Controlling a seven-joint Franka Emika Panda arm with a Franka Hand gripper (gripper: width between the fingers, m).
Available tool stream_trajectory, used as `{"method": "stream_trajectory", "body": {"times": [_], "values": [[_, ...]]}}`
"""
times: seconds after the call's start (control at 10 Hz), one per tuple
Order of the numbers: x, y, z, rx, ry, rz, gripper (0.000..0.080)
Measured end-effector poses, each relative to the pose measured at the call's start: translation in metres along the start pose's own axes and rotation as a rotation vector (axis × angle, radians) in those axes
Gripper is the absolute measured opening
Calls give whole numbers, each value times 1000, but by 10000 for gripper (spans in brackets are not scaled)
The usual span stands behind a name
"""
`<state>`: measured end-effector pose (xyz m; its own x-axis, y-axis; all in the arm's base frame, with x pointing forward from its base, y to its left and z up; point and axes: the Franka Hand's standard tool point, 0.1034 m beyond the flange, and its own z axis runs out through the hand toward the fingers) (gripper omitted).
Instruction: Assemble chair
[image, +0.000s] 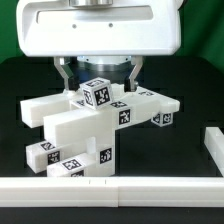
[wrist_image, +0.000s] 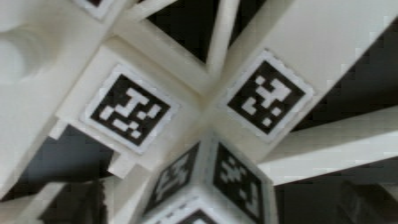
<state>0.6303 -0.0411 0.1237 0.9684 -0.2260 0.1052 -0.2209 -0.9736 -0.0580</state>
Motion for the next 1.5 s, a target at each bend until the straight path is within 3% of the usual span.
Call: {"method": "stream_trajectory", "body": {"times": [0.8,0.9,1.0,1.2,1.5], "values": [[1,2,0,-12,-1,-519,649],[1,4,0,-12,-1,-548,526],[1,6,0,-13,-1,-543,526],[2,7,-1,-13,1,-541,285],[2,6,-1,-13,1,-503,285]]}}
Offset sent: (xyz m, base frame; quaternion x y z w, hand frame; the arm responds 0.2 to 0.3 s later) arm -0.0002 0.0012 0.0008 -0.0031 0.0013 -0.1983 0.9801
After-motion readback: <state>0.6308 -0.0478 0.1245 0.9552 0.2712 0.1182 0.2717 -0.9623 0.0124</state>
